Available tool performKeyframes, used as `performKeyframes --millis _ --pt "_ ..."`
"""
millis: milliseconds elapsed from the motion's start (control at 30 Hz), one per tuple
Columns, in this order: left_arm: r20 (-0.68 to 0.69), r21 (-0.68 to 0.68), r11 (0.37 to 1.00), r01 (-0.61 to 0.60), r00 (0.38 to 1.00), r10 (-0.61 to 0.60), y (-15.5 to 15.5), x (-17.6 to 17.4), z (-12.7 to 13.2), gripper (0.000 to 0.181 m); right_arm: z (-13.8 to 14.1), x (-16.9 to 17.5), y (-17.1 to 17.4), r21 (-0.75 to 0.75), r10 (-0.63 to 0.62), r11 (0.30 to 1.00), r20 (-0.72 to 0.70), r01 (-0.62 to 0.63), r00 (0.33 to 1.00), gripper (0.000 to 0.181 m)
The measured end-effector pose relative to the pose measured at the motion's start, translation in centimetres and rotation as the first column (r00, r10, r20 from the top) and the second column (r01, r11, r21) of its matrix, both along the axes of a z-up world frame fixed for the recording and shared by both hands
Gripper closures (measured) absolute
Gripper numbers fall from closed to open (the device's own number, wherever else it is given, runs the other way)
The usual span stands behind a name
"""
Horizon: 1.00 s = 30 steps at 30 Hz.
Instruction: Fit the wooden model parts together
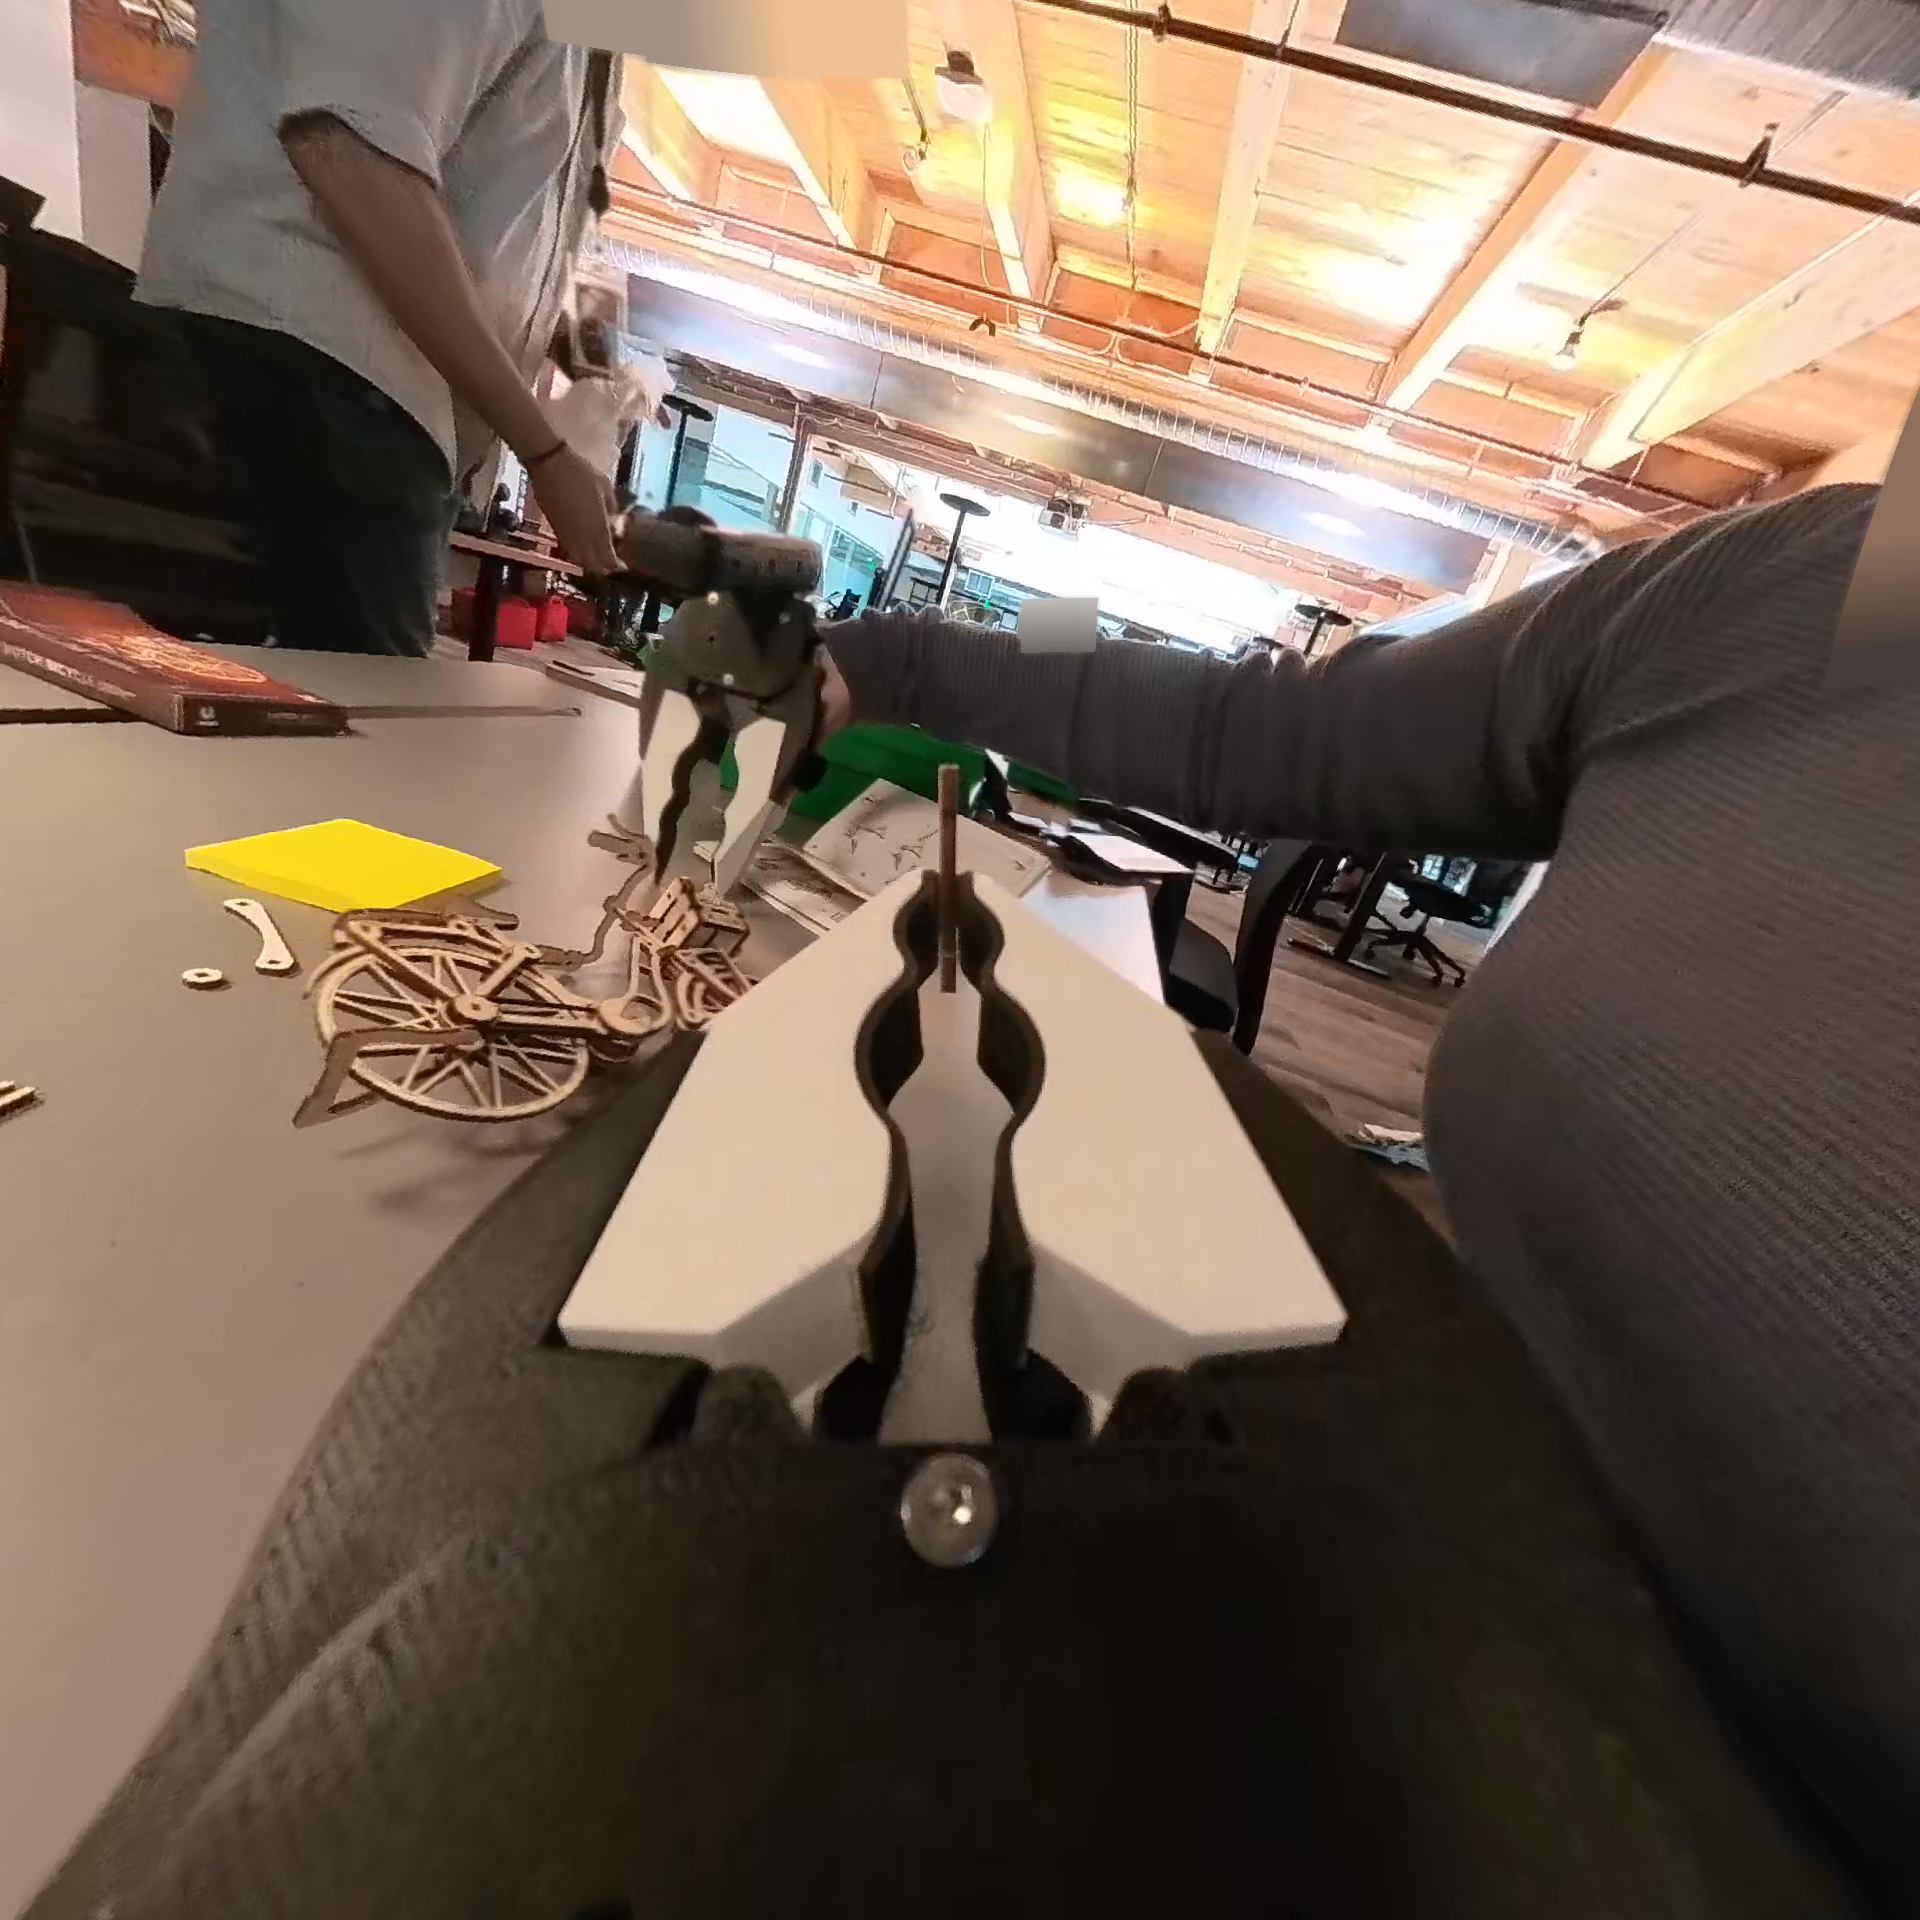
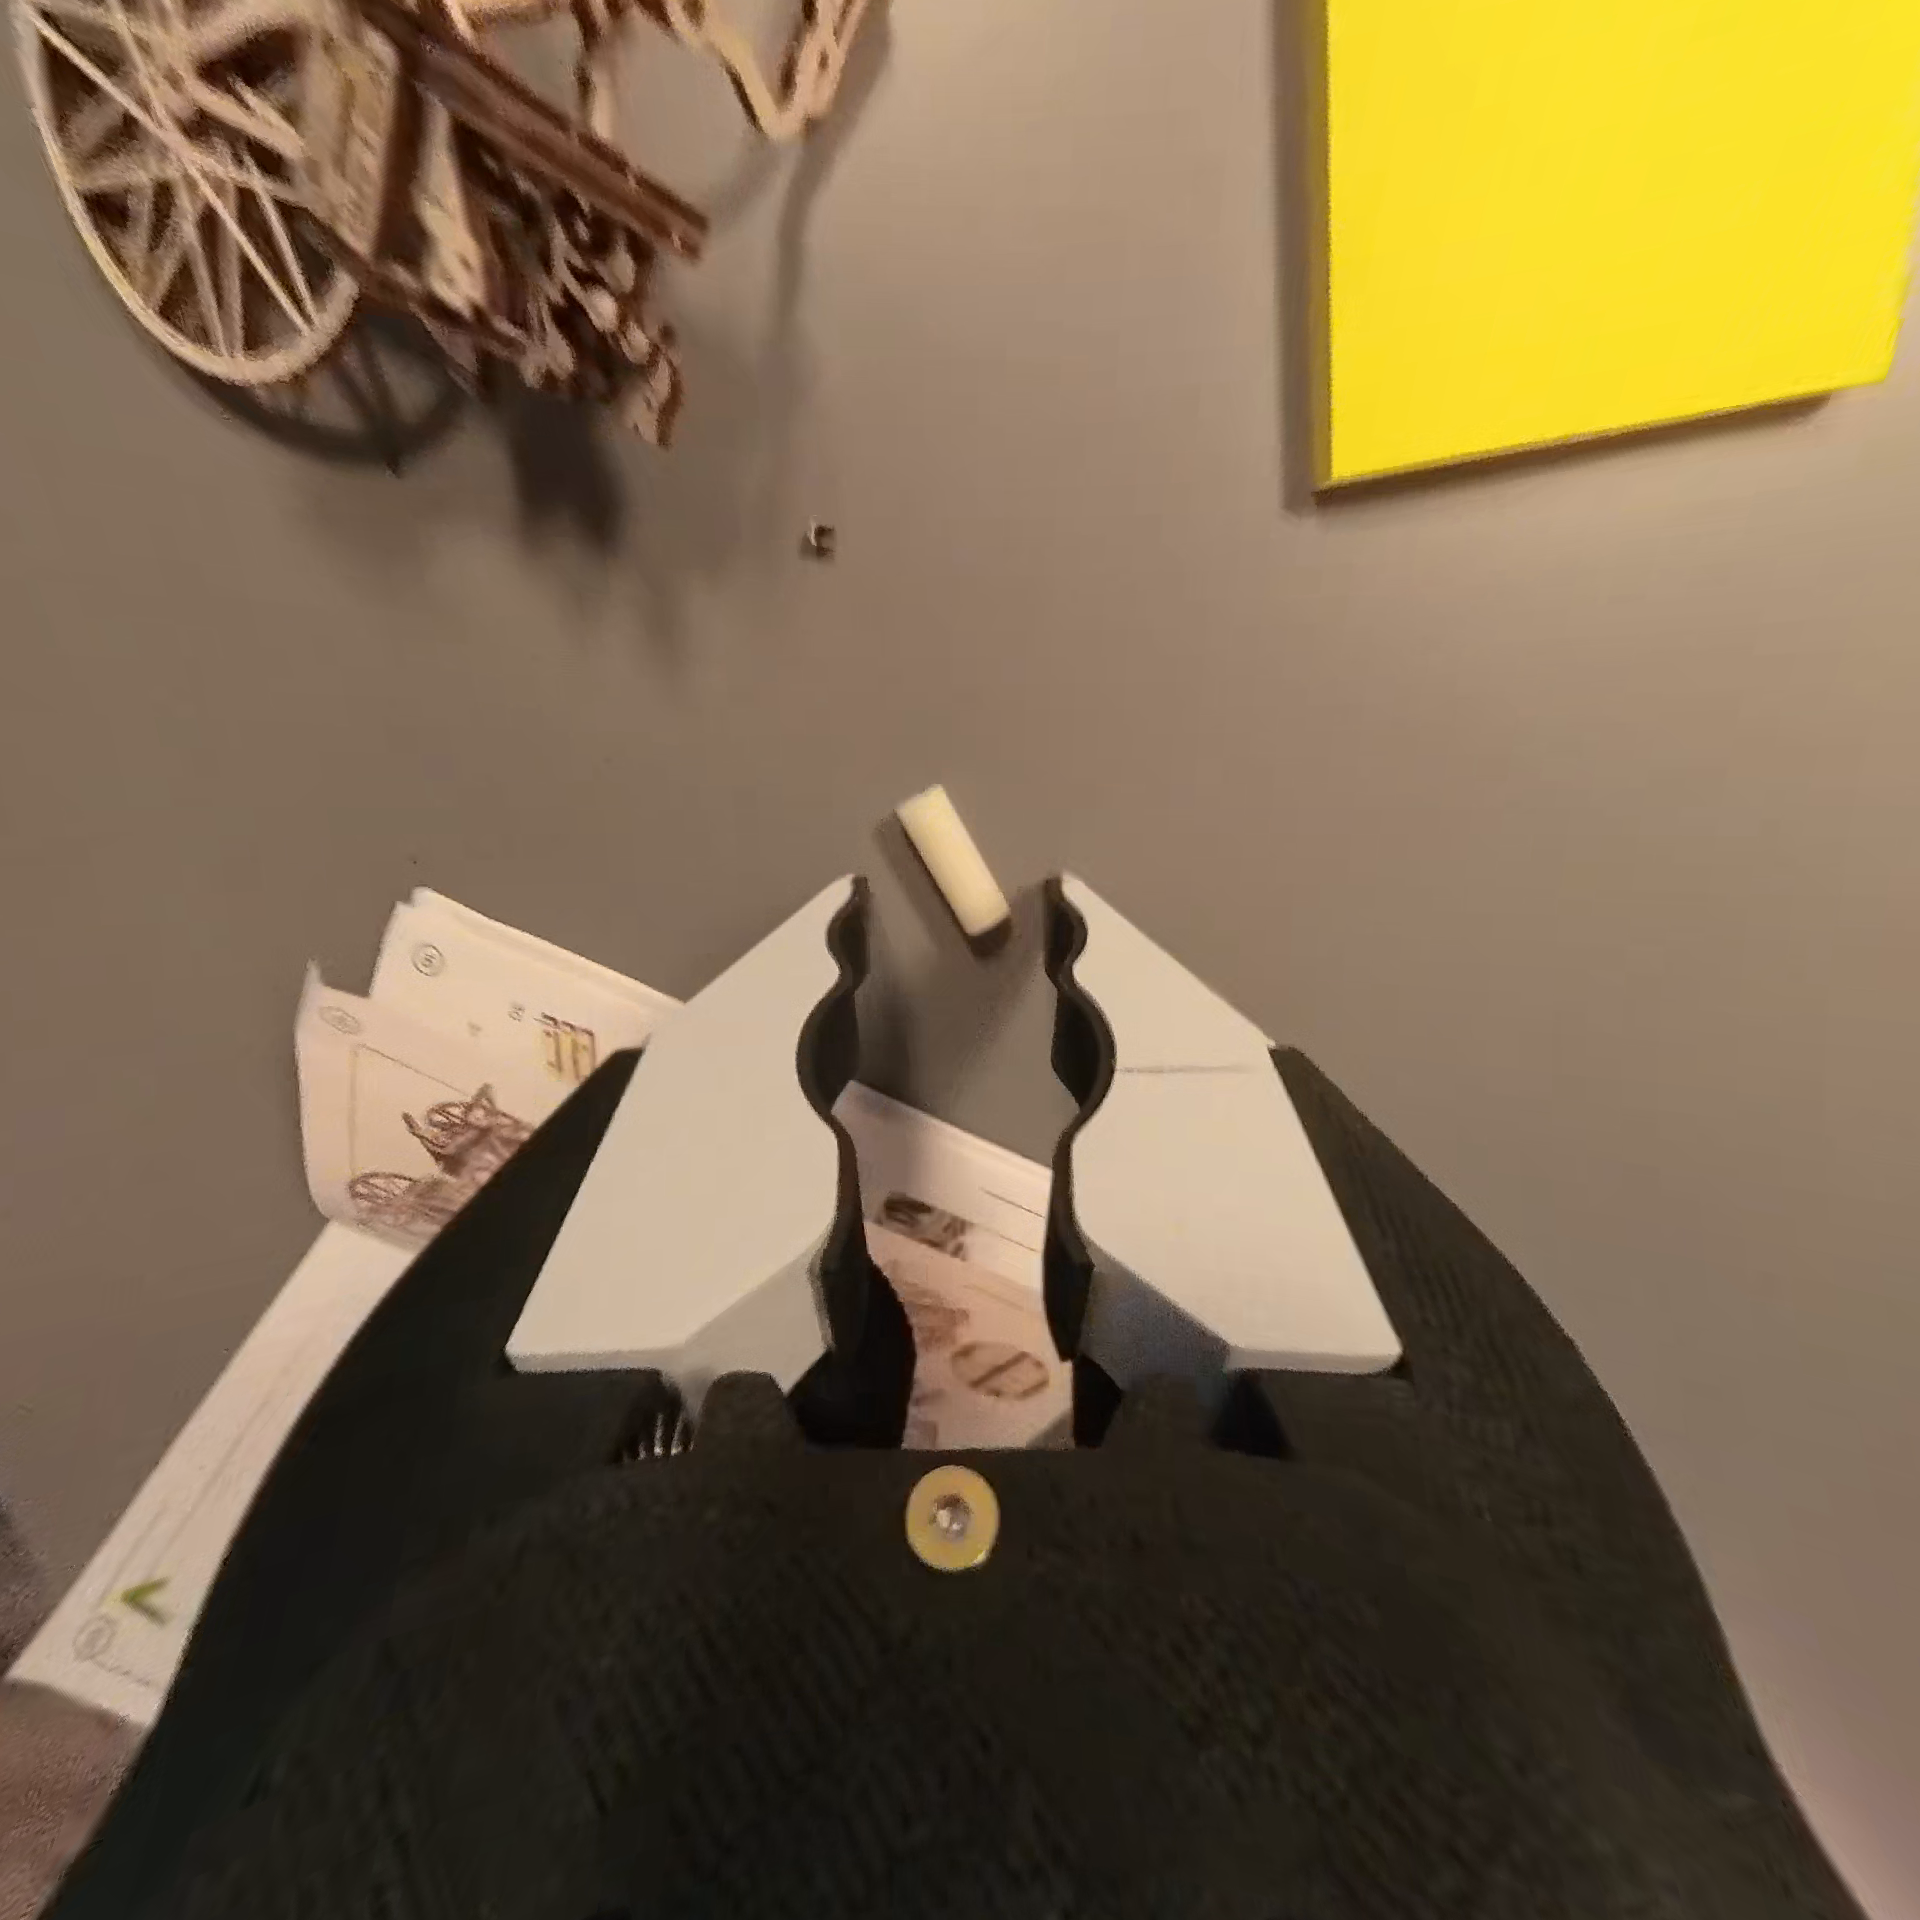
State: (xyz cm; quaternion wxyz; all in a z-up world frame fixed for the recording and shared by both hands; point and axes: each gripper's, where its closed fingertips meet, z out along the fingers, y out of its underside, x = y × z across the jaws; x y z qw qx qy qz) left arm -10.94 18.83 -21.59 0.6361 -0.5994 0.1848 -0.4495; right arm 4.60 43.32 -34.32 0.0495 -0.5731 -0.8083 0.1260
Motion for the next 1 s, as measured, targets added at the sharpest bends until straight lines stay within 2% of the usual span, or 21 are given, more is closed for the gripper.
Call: performKeyframes --millis 67,100,133,267,333,400,500,600,667,700,767,833,1000 --pt "0.012 -0.004 1.000 -0.001 1.000 0.001 0.3 -0.1 0.2 0.180 0.0 -0.2 0.1 -0.016 0.003 1.000 -0.007 -0.003 1.000 0.158" --pt "0.010 -0.001 1.000 -0.007 1.000 0.007 0.4 -0.1 0.2 0.180 -0.1 -0.2 0.1 -0.018 -0.006 1.000 -0.005 0.006 1.000 0.170" --pt "0.006 -0.004 1.000 -0.015 1.000 0.015 0.6 -0.2 0.1 0.180 -0.1 -0.2 0.1 -0.019 -0.013 1.000 -0.009 0.012 1.000 0.174" --pt "0.013 -0.012 0.994 -0.111 0.994 0.111 2.4 -1.4 0.9 0.180 0.1 -0.2 0.0 -0.029 -0.122 0.992 -0.056 0.121 0.991 0.175" --pt "0.028 0.024 0.979 -0.201 0.979 0.200 4.0 -3.0 2.5 0.181 1.7 -1.6 -0.3 -0.027 -0.215 0.977 -0.190 0.214 0.958 0.174" --pt "0.030 0.082 0.939 -0.333 0.943 0.332 6.4 -5.3 4.3 0.180 5.5 -4.8 -1.4 -0.087 -0.328 0.943 -0.419 0.323 0.847 0.175" --pt "0.076 0.193 0.882 -0.429 0.903 0.422 9.8 -7.9 7.5 0.180 12.5 -10.1 -4.6 -0.205 -0.414 0.896 -0.706 0.394 0.575 0.175" --pt "0.129 0.264 0.857 -0.443 0.896 0.424 11.8 -8.7 8.9 0.180 17.0 -14.5 -7.9 -0.283 -0.434 0.863 -0.839 0.419 0.328 0.175" --pt "0.176 0.282 0.844 -0.456 0.889 0.422 11.8 -9.2 8.7 0.180 18.4 -17.3 -9.9 -0.331 -0.442 0.848 -0.872 0.414 0.209 0.175" --pt "0.191 0.285 0.839 -0.463 0.885 0.424 11.5 -9.4 8.2 0.180 18.5 -18.6 -10.6 -0.332 -0.435 0.846 -0.883 0.418 0.178 0.175" --pt "0.202 0.270 0.838 -0.473 0.879 0.431 11.4 -9.9 7.3 0.180 17.7 -20.8 -11.3 -0.304 -0.415 0.841 -0.893 0.448 0.173 0.175" --pt "0.117 0.291 0.845 -0.448 0.894 0.433 11.7 -9.6 6.3 0.180 17.1 -22.0 -11.7 -0.276 -0.389 0.839 -0.907 0.469 0.162 0.175" --pt "0.094 0.265 0.882 -0.390 0.921 0.379 12.1 -8.7 5.5 0.180 17.7 -21.6 -12.0 -0.235 -0.329 0.842 -0.937 0.485 0.116 0.175"
